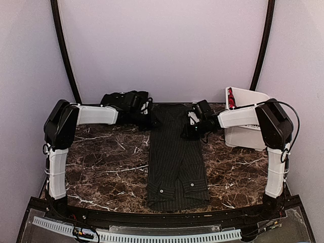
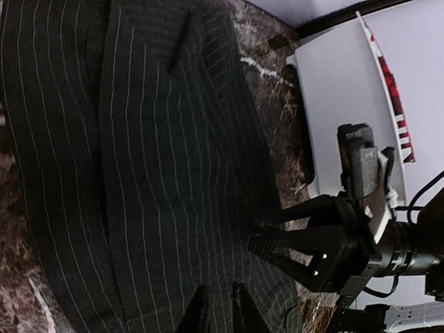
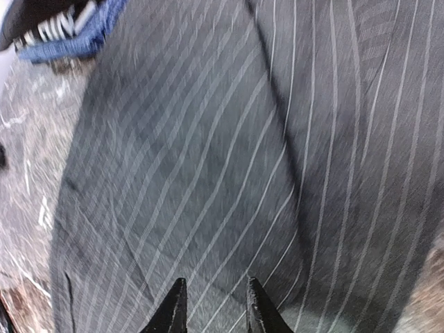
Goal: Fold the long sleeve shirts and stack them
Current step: Adjust the rectangle-folded shirt at the center of the board, then pick up the rectangle-folded shirt from the center of the board, then fold the rectangle-folded shirt at the center of the board.
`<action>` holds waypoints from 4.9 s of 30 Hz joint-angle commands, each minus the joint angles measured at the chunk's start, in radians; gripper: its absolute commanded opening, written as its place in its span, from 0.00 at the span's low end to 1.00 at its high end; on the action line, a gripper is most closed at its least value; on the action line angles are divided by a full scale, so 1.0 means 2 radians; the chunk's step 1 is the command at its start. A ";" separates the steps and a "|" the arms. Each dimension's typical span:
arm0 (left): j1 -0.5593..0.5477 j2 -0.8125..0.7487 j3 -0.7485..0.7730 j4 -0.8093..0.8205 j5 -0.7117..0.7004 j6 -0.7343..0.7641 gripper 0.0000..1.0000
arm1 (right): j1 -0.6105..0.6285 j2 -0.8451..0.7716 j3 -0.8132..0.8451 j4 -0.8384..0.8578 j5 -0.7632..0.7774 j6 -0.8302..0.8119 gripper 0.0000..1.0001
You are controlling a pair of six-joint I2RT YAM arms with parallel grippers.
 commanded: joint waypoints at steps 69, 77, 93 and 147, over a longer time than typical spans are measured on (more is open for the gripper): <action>-0.105 -0.333 -0.440 -0.079 0.033 -0.011 0.25 | 0.131 -0.402 -0.390 -0.043 0.030 0.113 0.46; -0.128 -0.293 -0.422 -0.057 0.050 -0.022 0.23 | 0.130 -0.400 -0.418 -0.020 0.030 0.127 0.46; -0.139 -0.240 -0.408 -0.026 0.068 -0.034 0.29 | 0.130 -0.355 -0.437 0.028 0.004 0.136 0.42; -0.041 -0.238 -0.448 0.339 0.232 -0.353 0.00 | 0.061 -0.317 -0.337 0.175 -0.018 0.194 0.00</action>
